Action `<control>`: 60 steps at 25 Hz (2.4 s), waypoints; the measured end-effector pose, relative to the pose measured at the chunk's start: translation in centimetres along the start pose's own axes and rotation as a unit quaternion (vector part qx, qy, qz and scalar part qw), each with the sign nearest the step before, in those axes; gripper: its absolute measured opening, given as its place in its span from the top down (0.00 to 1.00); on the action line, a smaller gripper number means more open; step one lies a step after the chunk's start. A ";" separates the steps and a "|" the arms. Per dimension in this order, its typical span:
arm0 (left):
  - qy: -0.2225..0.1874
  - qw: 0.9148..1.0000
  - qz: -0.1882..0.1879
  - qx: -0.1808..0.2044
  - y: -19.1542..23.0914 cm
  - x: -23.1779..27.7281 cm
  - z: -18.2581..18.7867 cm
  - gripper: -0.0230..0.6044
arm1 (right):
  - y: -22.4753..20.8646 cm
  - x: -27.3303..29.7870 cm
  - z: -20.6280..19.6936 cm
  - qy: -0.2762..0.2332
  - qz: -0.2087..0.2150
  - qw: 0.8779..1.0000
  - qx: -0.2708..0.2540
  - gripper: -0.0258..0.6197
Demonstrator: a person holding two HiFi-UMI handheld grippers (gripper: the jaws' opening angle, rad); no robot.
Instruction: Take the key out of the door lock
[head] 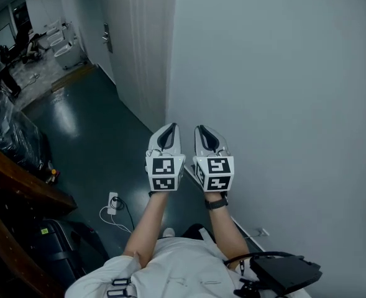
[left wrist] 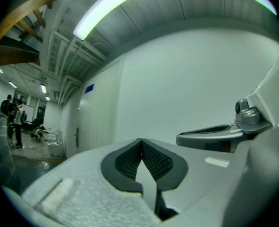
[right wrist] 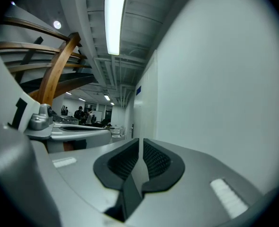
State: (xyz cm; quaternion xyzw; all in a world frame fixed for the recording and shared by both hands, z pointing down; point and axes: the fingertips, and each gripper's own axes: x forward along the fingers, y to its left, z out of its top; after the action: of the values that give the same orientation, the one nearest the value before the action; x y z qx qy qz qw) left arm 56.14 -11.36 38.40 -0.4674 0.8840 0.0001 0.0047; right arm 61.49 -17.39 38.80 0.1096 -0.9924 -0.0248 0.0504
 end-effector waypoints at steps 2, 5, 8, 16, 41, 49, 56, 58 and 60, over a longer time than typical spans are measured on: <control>0.009 0.999 0.040 -0.004 4.3 -0.6 -0.8 0.96 | 2.6 3.0 0.0 0.001 0.034 0.999 0.002 0.93; 0.012 0.994 0.105 -0.005 10.3 -1.7 -1.8 0.96 | 6.2 7.5 -0.2 0.003 0.090 0.996 0.011 0.93; -0.009 0.985 0.172 0.008 15.8 -2.8 -1.4 0.96 | 8.6 11.9 -0.5 0.000 0.135 0.991 0.012 0.93; 0.000 0.959 0.284 0.007 26.6 1.1 -0.6 0.96 | 8.5 25.7 2.0 -0.011 0.197 0.980 -0.001 0.94; -0.004 0.906 0.422 0.021 62.9 -6.2 0.6 0.96 | 41.1 49.7 3.3 -0.021 0.355 0.932 -0.073 0.95; 0.027 0.913 0.408 -0.009 71.2 -4.2 -4.3 0.96 | 43.8 58.6 3.6 -0.010 0.349 0.936 -0.045 0.95; 0.012 0.905 0.426 0.019 81.5 0.0 -2.9 0.96 | 45.7 70.8 4.8 -0.021 0.367 0.930 -0.021 0.95; 0.011 0.900 0.435 0.037 84.8 2.0 -1.5 0.96 | 46.4 74.8 7.6 -0.063 0.357 0.931 -0.042 0.95; 0.006 0.898 0.439 0.033 87.6 3.9 -0.5 0.96 | 47.1 78.6 9.4 -0.079 0.354 0.930 -0.065 0.95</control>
State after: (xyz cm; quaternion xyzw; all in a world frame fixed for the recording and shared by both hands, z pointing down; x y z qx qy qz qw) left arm -18.44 34.78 38.44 -0.0313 0.9990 -0.0300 0.0140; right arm -25.96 11.61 39.79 -0.2546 -0.9637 -0.0783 -0.0158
